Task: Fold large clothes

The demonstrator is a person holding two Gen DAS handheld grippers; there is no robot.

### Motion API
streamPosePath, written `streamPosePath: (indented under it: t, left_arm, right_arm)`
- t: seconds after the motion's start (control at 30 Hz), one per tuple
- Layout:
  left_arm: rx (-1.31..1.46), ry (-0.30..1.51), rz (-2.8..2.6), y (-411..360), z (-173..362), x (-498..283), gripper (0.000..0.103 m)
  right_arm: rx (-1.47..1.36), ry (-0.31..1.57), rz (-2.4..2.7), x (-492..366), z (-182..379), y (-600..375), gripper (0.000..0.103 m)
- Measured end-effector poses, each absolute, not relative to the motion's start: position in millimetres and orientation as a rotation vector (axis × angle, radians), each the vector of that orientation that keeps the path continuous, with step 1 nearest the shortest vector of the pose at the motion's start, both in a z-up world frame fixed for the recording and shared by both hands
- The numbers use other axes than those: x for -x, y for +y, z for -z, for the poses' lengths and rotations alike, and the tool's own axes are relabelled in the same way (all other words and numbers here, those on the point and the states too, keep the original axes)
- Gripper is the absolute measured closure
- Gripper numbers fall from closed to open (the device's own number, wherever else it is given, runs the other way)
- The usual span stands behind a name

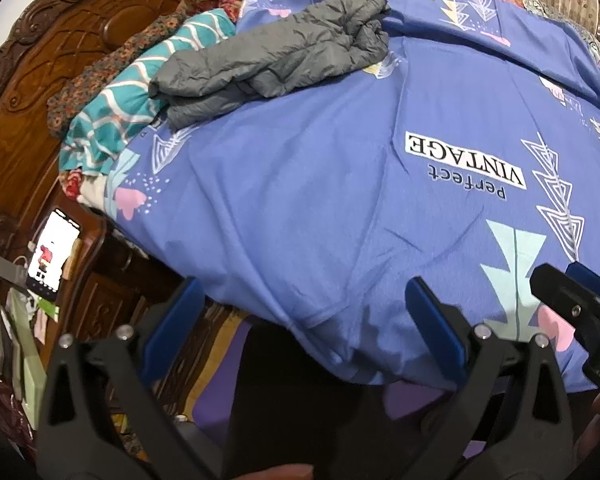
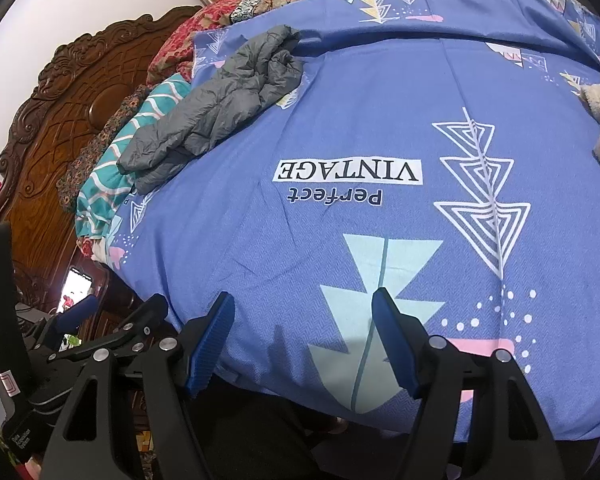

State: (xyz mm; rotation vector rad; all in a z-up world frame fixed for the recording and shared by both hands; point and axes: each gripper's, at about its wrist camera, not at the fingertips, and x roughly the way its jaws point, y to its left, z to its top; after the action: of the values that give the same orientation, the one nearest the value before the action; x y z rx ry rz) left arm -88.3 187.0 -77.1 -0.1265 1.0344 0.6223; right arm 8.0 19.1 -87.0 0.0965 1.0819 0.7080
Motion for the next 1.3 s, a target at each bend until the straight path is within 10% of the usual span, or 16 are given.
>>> streamPosePath:
  t: [1.3]
  left_arm:
    - [0.147, 1.039, -0.64, 199.7, 77.3, 93.0, 0.006]
  right_arm:
    - [-0.087, 1.071, -0.709, -2.4, 87.4, 25.0, 0.014]
